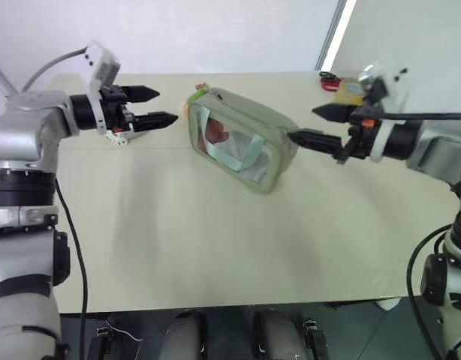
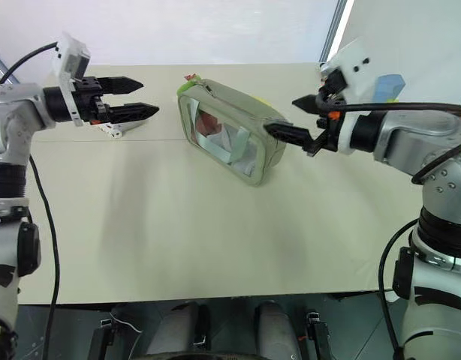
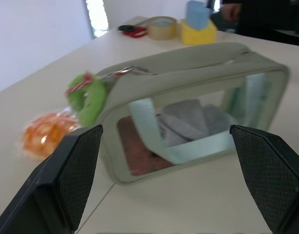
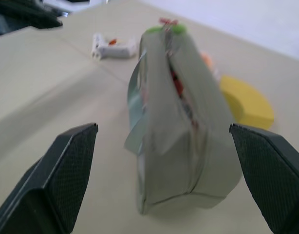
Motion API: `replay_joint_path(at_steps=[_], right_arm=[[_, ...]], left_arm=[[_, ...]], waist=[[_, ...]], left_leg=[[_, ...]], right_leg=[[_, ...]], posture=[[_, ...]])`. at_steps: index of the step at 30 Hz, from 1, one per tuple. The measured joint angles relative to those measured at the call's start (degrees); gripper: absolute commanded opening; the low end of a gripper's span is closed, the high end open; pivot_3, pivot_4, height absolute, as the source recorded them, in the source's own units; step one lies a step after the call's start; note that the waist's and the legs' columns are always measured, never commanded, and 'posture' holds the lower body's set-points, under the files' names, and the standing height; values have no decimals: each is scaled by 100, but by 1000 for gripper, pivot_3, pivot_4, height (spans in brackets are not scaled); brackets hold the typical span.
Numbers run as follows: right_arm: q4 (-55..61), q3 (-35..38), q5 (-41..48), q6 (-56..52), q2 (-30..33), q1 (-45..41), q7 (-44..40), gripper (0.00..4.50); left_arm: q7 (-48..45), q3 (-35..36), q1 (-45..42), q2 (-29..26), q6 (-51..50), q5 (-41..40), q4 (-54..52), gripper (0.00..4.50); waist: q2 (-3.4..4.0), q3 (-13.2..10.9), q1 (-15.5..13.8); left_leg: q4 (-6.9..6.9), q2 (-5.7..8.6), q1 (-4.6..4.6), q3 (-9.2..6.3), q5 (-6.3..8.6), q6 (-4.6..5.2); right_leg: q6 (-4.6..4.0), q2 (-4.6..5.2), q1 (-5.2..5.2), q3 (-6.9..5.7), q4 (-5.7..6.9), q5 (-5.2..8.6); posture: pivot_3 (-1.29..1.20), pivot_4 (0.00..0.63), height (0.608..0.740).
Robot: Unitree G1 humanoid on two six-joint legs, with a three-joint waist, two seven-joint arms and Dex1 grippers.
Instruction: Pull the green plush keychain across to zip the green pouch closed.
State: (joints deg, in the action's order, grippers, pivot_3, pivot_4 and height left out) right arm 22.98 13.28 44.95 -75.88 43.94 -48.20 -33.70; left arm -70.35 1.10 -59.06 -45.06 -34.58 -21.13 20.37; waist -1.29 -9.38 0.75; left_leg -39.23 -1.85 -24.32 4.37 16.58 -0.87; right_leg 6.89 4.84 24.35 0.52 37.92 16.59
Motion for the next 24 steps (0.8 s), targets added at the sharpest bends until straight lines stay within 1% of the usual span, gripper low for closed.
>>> replay_joint_path(at_steps=[3, 12, 14, 18, 21, 24], right_arm=[[48, -6, 71, -11, 5, -60, 55, 4500], [37, -198, 34, 41, 90, -235, 234, 4500], [11, -345, -55, 103, 83, -364, 305, 4500], [-252, -719, -276, 279, -207, -803, 471, 4500], [-633, -1008, -527, 422, -691, -1133, 695, 4500], [-927, -1459, -812, 664, -986, -1286, 742, 4500]], left_arm=[[-129, -41, -5, 2, 4, -14, -11, 4472], [-95, -39, -230, 19, 143, 65, 366, 4472], [-112, -38, -246, 25, 147, 66, 392, 4472], [-206, -40, -313, 59, 25, 16, 291, 4472], [-359, -64, -287, 69, -181, -117, -134, 4472], [-506, -99, -259, 67, -420, -326, -627, 4472]], waist=[[0, 0, 5], [0, 0, 7], [0, 0, 10], [0, 0, 27], [0, 0, 41], [1, -1, 43]], left_leg=[[0, -1, 0, 1, 0, 0], [-1, -1, -4, 1, 0, 1], [-1, -1, -4, 2, 0, 1], [1, -1, -5, 2, 0, 0], [0, -3, -6, 3, -1, -1], [0, -3, -6, 2, -1, -1]], right_leg=[[0, 0, 1, 1, 0, 0], [0, 0, 7, 2, 1, 0], [0, 0, 8, 2, 1, 0], [0, -1, 11, 3, 2, 0], [0, -1, 13, 4, 4, 0], [0, -1, 14, 4, 5, 0]], posture=[[0, 150, 740], [0, 150, 740], [0, 150, 740], [0, 150, 740], [0, 150, 740], [0, 150, 740]])
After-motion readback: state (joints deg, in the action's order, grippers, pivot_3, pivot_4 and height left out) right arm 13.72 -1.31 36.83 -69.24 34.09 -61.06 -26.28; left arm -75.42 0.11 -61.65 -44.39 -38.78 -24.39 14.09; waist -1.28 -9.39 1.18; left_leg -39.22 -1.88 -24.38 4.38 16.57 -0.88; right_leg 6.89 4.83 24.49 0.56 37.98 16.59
